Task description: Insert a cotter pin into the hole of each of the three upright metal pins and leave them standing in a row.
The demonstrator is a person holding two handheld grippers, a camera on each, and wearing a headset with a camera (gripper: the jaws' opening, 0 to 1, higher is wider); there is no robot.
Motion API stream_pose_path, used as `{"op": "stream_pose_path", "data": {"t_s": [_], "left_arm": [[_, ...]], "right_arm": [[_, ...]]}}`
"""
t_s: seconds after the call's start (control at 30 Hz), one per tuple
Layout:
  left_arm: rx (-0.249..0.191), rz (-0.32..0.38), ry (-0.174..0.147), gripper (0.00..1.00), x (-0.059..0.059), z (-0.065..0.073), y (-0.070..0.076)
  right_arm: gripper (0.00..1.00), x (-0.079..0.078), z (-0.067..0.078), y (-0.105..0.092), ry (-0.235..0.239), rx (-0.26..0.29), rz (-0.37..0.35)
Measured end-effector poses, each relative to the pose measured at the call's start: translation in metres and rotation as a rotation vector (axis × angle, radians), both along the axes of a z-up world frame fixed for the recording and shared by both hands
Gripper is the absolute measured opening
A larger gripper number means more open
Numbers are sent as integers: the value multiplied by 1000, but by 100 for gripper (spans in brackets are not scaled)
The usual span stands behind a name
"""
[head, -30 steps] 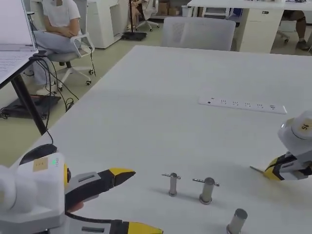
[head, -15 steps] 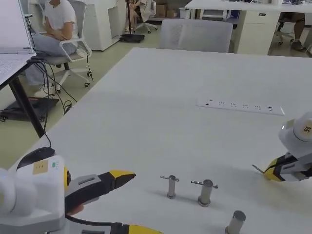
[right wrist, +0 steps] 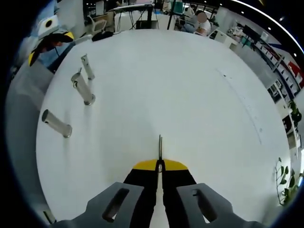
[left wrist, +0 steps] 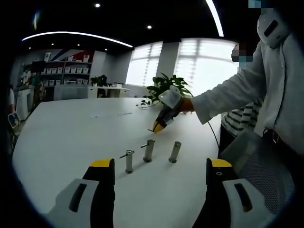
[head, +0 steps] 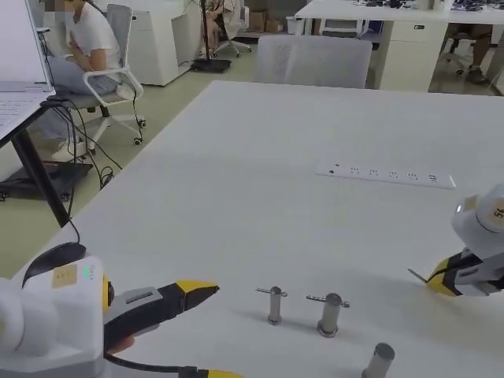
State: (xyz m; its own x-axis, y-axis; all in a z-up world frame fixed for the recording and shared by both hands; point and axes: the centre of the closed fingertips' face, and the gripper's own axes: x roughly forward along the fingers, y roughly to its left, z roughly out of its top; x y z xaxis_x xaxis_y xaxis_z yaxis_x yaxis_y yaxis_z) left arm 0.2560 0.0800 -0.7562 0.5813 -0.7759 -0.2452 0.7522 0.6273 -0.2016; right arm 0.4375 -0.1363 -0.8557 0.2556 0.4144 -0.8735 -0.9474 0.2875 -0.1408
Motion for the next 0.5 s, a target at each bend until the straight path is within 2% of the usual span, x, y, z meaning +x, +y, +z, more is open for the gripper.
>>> {"op": "stream_pose_path", "data": {"t_s": [0.27, 0.5], "left_arm": [[-3, -2, -3, 78, 2, 2, -1], [-7, -13, -12, 78, 6, 6, -6]], "right_arm": [[3, -3, 5, 1, -6, 5, 11], [3, -9, 18, 3, -16, 22, 21]]}}
